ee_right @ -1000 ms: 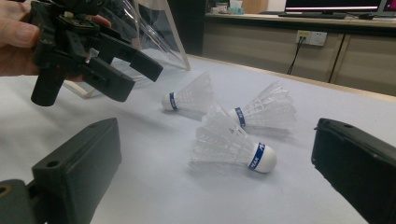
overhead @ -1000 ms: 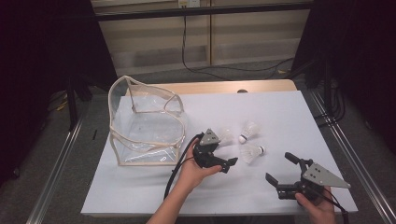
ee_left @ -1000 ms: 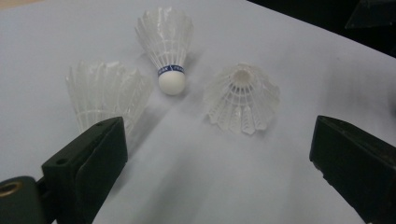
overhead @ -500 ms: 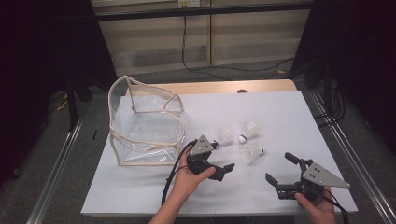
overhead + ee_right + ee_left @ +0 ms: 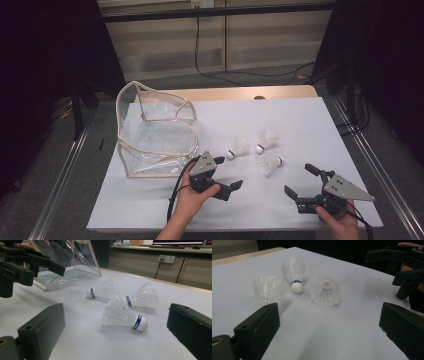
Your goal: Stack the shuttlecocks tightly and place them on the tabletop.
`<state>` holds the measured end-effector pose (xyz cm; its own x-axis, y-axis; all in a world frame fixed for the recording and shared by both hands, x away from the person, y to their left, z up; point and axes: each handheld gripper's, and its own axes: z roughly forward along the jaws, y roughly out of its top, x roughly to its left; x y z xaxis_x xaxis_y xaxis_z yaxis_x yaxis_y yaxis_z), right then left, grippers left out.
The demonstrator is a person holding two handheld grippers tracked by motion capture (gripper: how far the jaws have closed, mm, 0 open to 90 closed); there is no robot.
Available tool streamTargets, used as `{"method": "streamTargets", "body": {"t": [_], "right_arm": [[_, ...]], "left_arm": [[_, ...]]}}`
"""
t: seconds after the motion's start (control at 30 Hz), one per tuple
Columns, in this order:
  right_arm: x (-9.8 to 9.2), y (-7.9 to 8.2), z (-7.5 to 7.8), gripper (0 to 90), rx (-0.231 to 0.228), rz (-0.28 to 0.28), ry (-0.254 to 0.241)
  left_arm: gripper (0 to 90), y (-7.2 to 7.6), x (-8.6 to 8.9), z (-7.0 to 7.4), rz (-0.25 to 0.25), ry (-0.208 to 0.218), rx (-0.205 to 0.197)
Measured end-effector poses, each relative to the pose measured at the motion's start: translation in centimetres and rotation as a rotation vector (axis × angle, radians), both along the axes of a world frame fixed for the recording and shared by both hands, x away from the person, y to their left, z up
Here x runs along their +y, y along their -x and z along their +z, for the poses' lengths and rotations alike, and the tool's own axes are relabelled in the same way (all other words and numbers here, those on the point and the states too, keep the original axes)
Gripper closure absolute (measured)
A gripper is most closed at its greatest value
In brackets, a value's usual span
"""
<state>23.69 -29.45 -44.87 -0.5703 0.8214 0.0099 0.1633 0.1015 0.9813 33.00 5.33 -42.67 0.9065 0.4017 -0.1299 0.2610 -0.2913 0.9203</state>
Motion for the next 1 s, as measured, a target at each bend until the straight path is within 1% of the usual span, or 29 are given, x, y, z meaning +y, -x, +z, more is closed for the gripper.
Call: {"method": "streamTargets", "body": {"t": [0.07, 0.13, 0.23, 0.3, 0.37, 0.43, 0.53, 0.6, 0.67, 0.7, 0.77, 0.87, 1.0], "right_arm": [[0.0, 0.0, 0.0, 1.1, -0.001, -0.001, 0.001], [0.0, 0.0, 0.0, 1.1, -0.002, 0.0, 0.003], [0.0, 0.0, 0.0, 1.1, 0.0, -0.001, 0.001], [0.0, 0.0, 0.0, 1.1, 0.0, -0.002, -0.001], [0.0, 0.0, 0.0, 1.1, -0.001, -0.002, -0.001], [0.0, 0.0, 0.0, 1.1, 0.0, -0.003, 0.001], [0.0, 0.0, 0.1, 1.1, -0.002, -0.001, 0.003], [0.0, 0.1, 0.0, 1.1, -0.002, -0.001, 0.004], [0.0, 0.1, 0.1, 1.1, -0.001, -0.002, 0.003], [0.0, 0.1, 0.1, 1.1, -0.004, -0.002, 0.004], [0.0, 0.1, 0.1, 1.1, -0.002, -0.001, 0.002], [0.0, 0.1, 0.1, 1.1, 0.0, -0.001, 0.004], [0.0, 0.1, 0.0, 1.1, -0.002, 0.001, 0.004]], "left_arm": [[3.6, 0.2, 0.6, 0.0, 0.005, 0.019, -0.001], [3.6, 0.3, 0.9, 0.1, 0.009, 0.027, -0.008], [3.6, 0.3, 1.6, 0.1, 0.005, 0.041, -0.008], [3.6, 0.2, 2.1, 0.0, 0.014, 0.058, 0.001], [3.5, 0.1, 2.6, 0.0, 0.015, 0.055, 0.0], [5.9, 0.1, 3.0, 0.0, 0.007, 0.068, 0.0], [5.7, 0.3, 3.2, 0.0, -0.011, 0.056, -0.011], [5.7, 0.4, 3.4, -0.1, -0.016, 0.061, -0.009], [5.6, 0.5, 3.5, -0.1, -0.018, 0.058, -0.01], [4.8, 0.6, 3.7, -0.1, -0.016, 0.069, -0.007], [4.5, 0.7, 4.1, 0.0, -0.013, 0.07, -0.015], [3.9, 0.8, 4.9, 0.0, -0.001, 0.087, -0.02], [3.7, 0.9, 6.1, -0.1, 0.01, 0.091, -0.018]]}}
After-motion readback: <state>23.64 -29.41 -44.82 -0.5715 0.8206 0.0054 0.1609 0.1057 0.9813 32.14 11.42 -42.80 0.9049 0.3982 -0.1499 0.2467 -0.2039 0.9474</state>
